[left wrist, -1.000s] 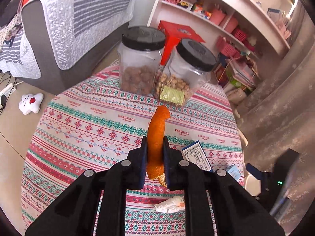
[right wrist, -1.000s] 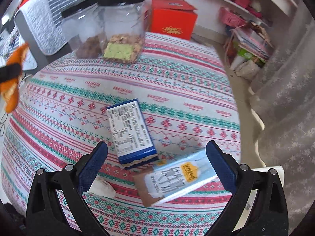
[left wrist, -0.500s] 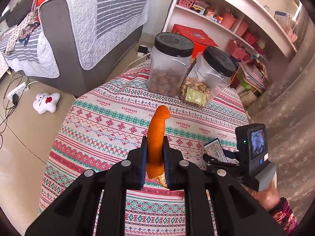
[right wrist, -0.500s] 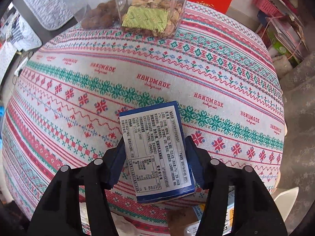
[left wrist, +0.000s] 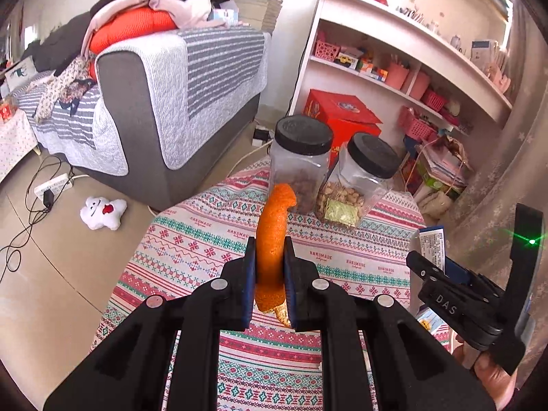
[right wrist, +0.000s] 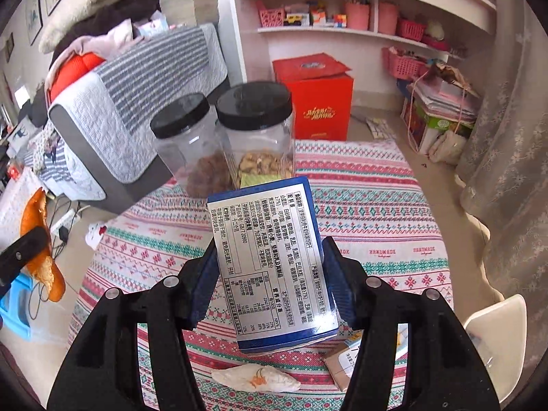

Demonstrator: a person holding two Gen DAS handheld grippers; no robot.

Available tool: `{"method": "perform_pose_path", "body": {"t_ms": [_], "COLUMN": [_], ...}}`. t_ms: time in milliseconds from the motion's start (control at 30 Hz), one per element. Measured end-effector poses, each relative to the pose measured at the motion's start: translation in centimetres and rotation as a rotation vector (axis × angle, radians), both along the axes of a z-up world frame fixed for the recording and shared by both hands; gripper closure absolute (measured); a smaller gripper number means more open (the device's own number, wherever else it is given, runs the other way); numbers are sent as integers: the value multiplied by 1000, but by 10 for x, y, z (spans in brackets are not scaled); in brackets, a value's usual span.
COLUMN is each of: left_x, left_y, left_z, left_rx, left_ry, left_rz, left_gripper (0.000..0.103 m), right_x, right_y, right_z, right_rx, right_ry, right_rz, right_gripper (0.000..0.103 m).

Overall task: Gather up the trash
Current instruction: 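Carry the blue-and-white box over the bin and open the right gripper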

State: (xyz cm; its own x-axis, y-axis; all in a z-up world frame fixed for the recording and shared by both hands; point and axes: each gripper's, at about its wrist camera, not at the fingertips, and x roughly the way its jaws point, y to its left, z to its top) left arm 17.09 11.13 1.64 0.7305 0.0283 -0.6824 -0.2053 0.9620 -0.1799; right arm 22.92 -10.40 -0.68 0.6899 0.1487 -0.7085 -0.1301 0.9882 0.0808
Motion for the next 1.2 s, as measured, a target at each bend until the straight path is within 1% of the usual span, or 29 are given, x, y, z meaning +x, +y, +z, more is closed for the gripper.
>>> {"method": "perform_pose_path", "body": {"t_ms": [167,233,367,500,667,867,1200], "left_x": [-24,-32,-38,-41,-43,-44,-44], "left_y": [-11,-20,-37,-52,-71,-98,-138], "left_z": [21,26,30,31,30,29,32], "left_rx": [-13,-6,18,26,51,82,67], "left_ry": [-102,-133,-166,-178,-192,-210,-233], "left_rz": [28,25,2,-23,-55,-100,-174], "left_gripper": [88,88,88,88,87,87,86], "right_x": [-41,-53,-75,-90,-95,-98,-114], "right_y": [-13,-23,-43,-59,-78,-103,-141], "right_z": [27,31,41,42,43,43,44], "right_rx": [-38,-41,-56,-55,-41,-23,-39], "right_ry": [-118,-153,-223,-270,-295,-297,-307], "right_rz": [-96,-129,-182,-231,-282,-341,-410], "right_gripper": [47,47,47,47,47,47,47]}}
